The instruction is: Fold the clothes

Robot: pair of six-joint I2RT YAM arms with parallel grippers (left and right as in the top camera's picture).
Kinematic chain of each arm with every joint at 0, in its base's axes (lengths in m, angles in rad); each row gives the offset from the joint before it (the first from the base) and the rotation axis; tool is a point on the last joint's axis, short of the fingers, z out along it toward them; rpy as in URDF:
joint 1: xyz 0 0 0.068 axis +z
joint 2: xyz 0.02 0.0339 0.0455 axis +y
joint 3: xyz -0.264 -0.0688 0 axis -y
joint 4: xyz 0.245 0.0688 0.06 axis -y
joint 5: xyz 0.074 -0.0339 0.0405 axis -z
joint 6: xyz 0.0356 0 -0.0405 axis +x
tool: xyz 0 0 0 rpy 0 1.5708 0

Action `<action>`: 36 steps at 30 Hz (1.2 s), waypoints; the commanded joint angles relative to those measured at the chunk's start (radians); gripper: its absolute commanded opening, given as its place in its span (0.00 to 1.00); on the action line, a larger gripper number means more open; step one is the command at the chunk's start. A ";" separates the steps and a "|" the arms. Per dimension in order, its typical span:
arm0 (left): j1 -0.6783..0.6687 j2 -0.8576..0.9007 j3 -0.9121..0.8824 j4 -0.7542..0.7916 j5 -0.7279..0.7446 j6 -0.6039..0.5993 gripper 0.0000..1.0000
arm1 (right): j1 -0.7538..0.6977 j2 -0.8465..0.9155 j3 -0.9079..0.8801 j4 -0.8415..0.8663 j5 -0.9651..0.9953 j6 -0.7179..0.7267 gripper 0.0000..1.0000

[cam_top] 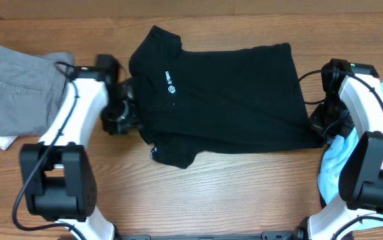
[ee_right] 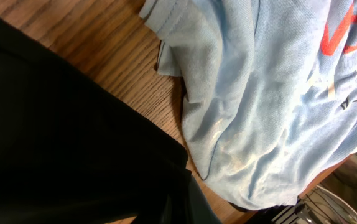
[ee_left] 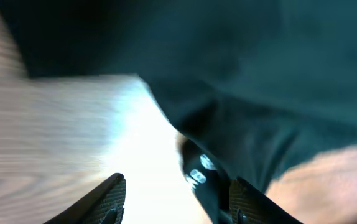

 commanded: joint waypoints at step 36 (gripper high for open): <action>-0.233 -0.291 -0.178 -0.201 0.118 0.121 0.04 | -0.005 -0.019 -0.002 -0.036 0.011 -0.006 0.04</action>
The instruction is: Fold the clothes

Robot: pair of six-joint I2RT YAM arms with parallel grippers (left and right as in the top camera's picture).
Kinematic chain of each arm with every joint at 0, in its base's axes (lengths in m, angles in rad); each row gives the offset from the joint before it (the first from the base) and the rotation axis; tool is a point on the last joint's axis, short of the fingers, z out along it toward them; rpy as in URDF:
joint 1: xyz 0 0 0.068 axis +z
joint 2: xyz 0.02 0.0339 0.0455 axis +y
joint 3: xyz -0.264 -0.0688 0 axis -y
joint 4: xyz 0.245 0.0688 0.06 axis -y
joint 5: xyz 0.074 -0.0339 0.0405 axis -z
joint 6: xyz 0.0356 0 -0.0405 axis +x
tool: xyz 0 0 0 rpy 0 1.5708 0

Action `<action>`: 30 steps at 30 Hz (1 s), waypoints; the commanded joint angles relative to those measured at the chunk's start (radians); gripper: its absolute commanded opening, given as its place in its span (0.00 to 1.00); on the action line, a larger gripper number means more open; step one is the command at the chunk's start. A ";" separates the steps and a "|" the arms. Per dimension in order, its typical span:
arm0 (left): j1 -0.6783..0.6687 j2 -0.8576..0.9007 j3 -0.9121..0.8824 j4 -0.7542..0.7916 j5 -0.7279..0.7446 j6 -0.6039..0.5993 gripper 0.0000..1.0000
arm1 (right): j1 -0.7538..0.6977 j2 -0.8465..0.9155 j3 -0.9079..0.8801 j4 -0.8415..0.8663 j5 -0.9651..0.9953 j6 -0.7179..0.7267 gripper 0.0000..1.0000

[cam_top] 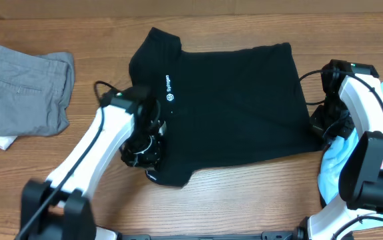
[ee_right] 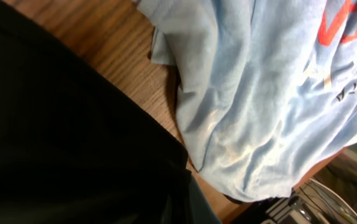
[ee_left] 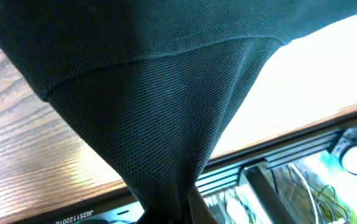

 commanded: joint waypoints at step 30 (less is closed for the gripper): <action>0.212 -0.038 0.002 0.411 -0.003 -0.187 0.04 | -0.008 -0.019 -0.002 0.251 -0.322 -0.201 0.04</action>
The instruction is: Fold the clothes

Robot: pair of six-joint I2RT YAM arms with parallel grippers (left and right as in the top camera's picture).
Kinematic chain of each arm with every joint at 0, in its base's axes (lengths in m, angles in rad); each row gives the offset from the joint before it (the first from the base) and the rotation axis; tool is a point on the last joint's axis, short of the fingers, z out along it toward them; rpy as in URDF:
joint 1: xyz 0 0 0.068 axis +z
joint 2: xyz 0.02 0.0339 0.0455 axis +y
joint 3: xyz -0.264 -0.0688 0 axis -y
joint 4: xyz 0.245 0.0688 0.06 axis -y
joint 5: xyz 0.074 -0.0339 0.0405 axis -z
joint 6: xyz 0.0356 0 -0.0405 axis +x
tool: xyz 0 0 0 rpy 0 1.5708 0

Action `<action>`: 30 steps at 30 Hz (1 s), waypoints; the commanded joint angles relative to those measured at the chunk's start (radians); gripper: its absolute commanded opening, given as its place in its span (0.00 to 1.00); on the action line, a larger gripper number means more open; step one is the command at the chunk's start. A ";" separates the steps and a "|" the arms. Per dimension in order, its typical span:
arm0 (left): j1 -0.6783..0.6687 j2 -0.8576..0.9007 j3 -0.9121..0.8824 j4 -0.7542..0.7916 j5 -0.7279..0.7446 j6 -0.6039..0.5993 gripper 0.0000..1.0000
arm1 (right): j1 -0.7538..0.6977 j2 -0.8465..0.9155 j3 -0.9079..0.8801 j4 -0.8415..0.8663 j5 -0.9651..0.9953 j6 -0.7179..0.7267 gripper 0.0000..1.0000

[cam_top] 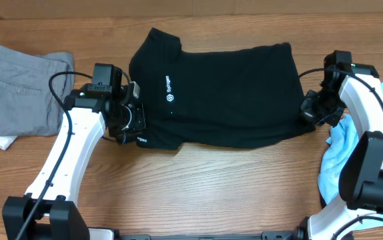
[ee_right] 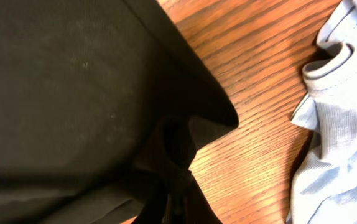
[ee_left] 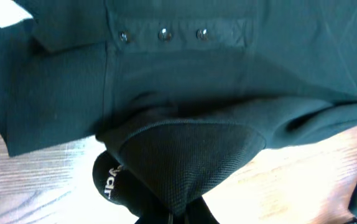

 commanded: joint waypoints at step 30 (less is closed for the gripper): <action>0.005 0.020 -0.113 0.351 -0.147 -0.129 0.05 | -0.066 -0.019 0.006 0.241 -0.158 -0.032 0.04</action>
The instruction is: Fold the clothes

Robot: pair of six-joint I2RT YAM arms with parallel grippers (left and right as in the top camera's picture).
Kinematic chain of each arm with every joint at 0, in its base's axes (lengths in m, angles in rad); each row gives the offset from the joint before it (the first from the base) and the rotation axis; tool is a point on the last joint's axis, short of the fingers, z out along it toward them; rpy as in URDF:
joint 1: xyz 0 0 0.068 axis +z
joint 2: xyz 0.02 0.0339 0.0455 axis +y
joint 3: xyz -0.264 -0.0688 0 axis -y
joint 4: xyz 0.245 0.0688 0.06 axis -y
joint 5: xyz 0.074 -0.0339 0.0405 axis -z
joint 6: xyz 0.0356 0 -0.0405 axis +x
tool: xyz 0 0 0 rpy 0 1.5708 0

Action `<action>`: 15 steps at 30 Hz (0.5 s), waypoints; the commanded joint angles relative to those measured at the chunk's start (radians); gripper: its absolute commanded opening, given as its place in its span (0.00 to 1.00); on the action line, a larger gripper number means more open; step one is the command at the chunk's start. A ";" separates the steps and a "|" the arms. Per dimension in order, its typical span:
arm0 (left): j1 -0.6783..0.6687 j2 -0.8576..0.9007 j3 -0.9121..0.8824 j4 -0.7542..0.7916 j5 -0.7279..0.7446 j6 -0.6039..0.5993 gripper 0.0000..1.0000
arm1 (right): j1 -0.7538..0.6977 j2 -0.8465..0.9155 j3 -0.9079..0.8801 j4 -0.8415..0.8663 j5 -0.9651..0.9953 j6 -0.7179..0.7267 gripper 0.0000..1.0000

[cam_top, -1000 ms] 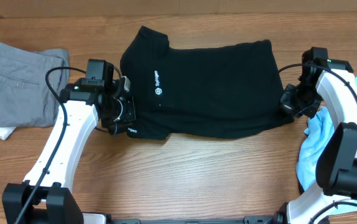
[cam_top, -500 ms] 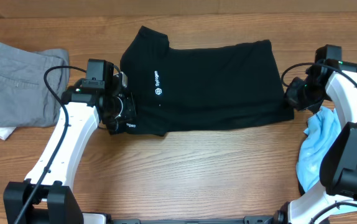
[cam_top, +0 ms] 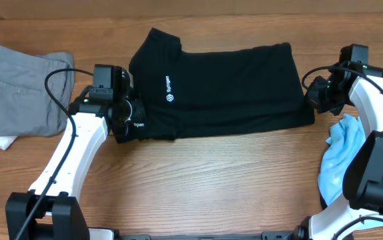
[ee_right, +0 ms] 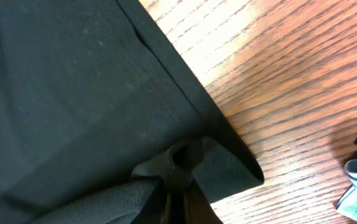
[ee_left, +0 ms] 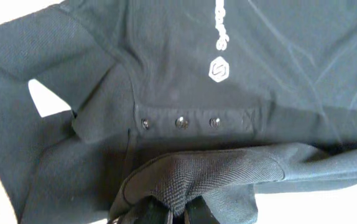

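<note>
A black polo shirt [cam_top: 225, 87] with a small white logo lies across the far middle of the table, its near edge folded up over the body. My left gripper [cam_top: 126, 123] is shut on the shirt's near-left edge, beside the collar and buttons [ee_left: 178, 122]. My right gripper [cam_top: 313, 100] is shut on the shirt's near-right hem corner [ee_right: 185, 165]. In both wrist views black cloth is pinched between the fingers.
Grey trousers [cam_top: 18, 87] lie folded at the far left over something white. A light blue shirt [cam_top: 341, 153] is heaped at the right edge, close to my right arm. Bare wooden table [cam_top: 231, 187] spreads in front of the black shirt.
Both grippers have moved away from me with the shirt's near edge. The fold now lies further over the body, and the shirt's near edge forms a straighter line.
At first my left gripper stood open by the near-left sleeve while the right stayed at the hem corner. Then the left was shut on the sleeve lower down. Later both held cloth lifted, and now the near edge is folded over the body.
</note>
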 commanded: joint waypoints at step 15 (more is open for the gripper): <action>0.005 0.142 -0.016 0.184 -0.023 -0.025 0.07 | 0.003 -0.019 0.006 0.041 -0.002 0.000 0.09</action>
